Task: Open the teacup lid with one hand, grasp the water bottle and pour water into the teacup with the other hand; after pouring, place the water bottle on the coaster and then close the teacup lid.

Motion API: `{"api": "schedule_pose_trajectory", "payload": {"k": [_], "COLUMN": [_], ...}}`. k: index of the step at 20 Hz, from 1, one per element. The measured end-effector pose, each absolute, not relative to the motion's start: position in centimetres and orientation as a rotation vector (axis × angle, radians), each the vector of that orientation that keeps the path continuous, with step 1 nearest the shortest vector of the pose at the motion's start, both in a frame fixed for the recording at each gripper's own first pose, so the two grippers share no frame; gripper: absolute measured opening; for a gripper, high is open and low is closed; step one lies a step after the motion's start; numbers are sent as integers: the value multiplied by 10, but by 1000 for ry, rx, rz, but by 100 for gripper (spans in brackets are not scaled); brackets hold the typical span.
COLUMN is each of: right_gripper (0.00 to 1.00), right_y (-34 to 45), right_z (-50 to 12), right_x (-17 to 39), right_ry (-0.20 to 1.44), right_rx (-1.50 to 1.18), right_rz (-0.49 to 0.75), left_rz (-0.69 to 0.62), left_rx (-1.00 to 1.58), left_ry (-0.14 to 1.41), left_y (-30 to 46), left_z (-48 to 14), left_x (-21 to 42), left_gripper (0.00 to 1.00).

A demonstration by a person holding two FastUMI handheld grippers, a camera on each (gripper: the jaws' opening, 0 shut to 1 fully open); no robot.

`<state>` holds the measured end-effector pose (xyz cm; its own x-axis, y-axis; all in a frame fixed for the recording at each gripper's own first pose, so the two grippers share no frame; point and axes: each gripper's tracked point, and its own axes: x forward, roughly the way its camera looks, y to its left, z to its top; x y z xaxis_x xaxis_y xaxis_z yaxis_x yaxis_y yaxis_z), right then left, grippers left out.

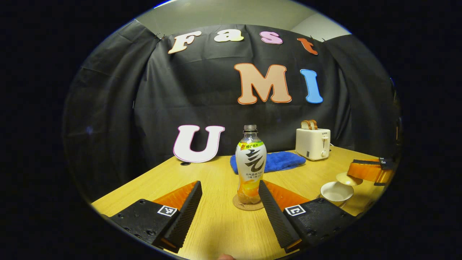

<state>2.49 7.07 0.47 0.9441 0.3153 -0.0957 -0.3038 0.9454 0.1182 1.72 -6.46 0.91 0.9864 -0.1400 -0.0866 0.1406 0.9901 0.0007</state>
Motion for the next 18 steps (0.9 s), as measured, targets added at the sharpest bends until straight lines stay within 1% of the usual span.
{"api": "schedule_pose_trajectory", "payload": {"k": [5, 10, 11, 12, 15, 16, 18], "right_gripper": [36, 34, 32, 34, 34, 32, 36], "right_y": [80, 90, 90, 91, 91, 91, 91], "right_z": [-10, -23, -26, -26, -28, -29, -29], "right_x": [32, 33, 33, 32, 33, 33, 32], "right_ry": [148, 177, 180, 179, 182, 183, 180], "right_rx": [97, 59, 52, 48, 39, 35, 25], "right_rz": [311, 312, 310, 310, 304, 300, 297], "left_rz": [-119, -120, -122, -125, -127, -126, -124], "left_rx": [20, 16, 16, 16, 6, 3, 8], "left_ry": [74, 61, 59, 60, 64, 66, 67], "left_y": [-52, -50, -51, -51, -51, -50, -49], "left_z": [13, 14, 14, 13, 10, 10, 8], "left_x": [14, 10, 9, 9, 8, 7, 7], "left_gripper": [92, 92, 92, 92, 92, 92, 92]}}
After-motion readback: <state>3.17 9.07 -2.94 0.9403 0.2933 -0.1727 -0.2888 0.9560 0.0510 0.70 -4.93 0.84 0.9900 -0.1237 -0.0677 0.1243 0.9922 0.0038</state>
